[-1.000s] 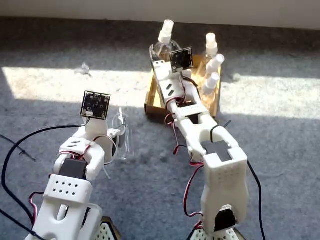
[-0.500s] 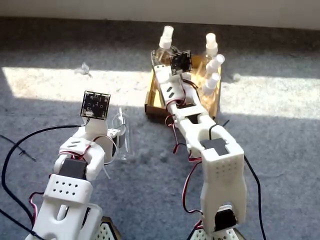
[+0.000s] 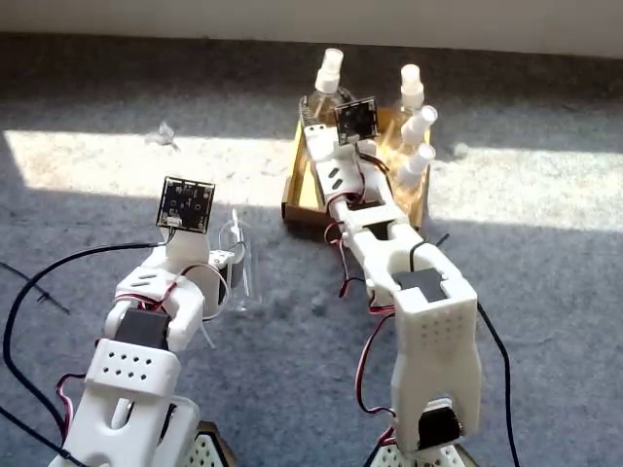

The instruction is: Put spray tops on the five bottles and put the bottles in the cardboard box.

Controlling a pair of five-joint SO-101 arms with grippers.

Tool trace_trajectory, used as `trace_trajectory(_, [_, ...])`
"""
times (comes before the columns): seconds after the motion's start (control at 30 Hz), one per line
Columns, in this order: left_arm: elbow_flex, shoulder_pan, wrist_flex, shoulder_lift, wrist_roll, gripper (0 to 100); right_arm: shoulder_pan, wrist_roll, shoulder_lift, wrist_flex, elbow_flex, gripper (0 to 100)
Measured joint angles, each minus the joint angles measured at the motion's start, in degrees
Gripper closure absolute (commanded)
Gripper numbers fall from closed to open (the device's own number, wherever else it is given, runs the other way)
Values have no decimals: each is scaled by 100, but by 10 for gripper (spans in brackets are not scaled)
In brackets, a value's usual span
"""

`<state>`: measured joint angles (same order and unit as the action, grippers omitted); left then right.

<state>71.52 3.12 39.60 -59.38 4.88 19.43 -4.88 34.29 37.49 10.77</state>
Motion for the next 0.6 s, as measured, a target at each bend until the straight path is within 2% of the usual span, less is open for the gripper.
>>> trace_trajectory(0.6, [0,0,0,0,0,811,-9,-141,0,0,0,846])
